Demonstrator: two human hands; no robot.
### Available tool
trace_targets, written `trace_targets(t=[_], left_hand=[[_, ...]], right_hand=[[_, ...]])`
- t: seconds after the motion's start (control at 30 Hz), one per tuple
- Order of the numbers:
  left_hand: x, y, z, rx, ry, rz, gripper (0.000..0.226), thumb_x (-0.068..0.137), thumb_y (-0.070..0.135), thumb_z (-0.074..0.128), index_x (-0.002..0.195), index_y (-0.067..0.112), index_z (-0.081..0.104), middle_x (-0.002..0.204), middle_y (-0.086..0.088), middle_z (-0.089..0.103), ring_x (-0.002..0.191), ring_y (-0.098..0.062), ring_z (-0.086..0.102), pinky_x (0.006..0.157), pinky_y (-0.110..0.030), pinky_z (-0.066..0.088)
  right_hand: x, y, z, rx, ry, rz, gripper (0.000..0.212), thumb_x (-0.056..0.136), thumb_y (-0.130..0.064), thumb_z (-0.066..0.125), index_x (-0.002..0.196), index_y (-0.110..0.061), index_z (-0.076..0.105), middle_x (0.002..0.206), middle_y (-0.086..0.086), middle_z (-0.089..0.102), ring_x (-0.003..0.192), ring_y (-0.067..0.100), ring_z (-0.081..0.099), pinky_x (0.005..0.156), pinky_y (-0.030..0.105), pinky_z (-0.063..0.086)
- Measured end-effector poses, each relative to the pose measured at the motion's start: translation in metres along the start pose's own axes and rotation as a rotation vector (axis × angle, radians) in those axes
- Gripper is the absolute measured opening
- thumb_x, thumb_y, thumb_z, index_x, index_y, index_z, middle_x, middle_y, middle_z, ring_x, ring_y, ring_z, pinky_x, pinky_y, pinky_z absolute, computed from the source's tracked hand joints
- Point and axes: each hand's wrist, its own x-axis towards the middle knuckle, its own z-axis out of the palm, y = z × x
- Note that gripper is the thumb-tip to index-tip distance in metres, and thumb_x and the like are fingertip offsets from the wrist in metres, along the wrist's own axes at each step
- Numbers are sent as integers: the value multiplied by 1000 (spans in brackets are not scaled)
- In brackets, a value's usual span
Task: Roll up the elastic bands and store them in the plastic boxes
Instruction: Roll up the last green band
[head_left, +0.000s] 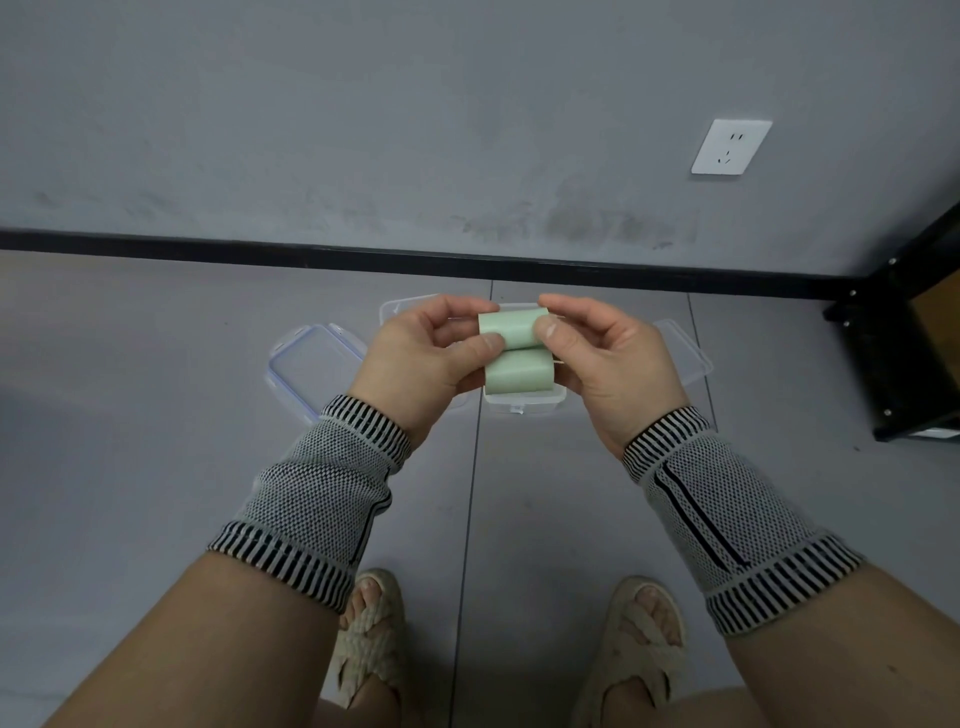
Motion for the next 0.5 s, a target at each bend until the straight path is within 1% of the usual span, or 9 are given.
trace_targets(t=[0.1,0.2,0.23,0.3,0.37,0.43,0.5], left_hand=[[-1,1,-1,21,-8,20,24,84,-8,59,94,14,62,98,-9,69,87,-23,68,80,-35,58],[-1,1,0,9,-9,11,27,83,-8,60,99,14,62,104,-10,69,90,-23,69,78,-33,57],[-1,1,0,-2,-3,-3,28,83,-7,61,102,14,62,102,-10,70,88,-21,69,77,-31,57],[0,2,1,1,19,-23,26,84,-1,63,107,11,62,91,-5,72,77,-13,69,70,-25,57],[0,2,0,24,39,-22,21,85,4,64,105,11,64,80,1,71,69,-8,67,66,-22,57],[0,2,-1,28,47,-10,17,85,4,64,99,13,64,78,2,71,70,-8,67,66,-22,57],[0,2,-1,27,49,3,18,85,2,64,97,15,64,83,0,71,73,-10,68,68,-22,56]], right_hand=[[0,1,0,-56,11,-12,22,85,-2,65,106,-5,66,103,17,69,92,24,69,81,39,58],[-1,-2,-1,-61,4,-42,22,84,1,65,105,-6,65,102,16,69,90,23,69,79,36,58],[-1,-3,-2,-71,0,-57,22,84,2,65,104,-8,65,104,16,68,91,23,69,79,35,58],[-2,-3,-2,-93,-15,-87,23,84,3,64,101,-11,65,105,16,68,89,24,69,78,34,58],[-2,-3,-2,-104,-25,-107,25,83,6,64,98,-14,65,105,15,67,85,24,67,78,35,58],[-2,-3,-2,-104,-36,-113,27,83,7,64,97,-15,65,106,16,66,84,22,66,78,34,58],[-2,-3,-2,-100,-45,-104,27,83,7,64,98,-16,65,107,15,67,86,21,67,77,31,57]])
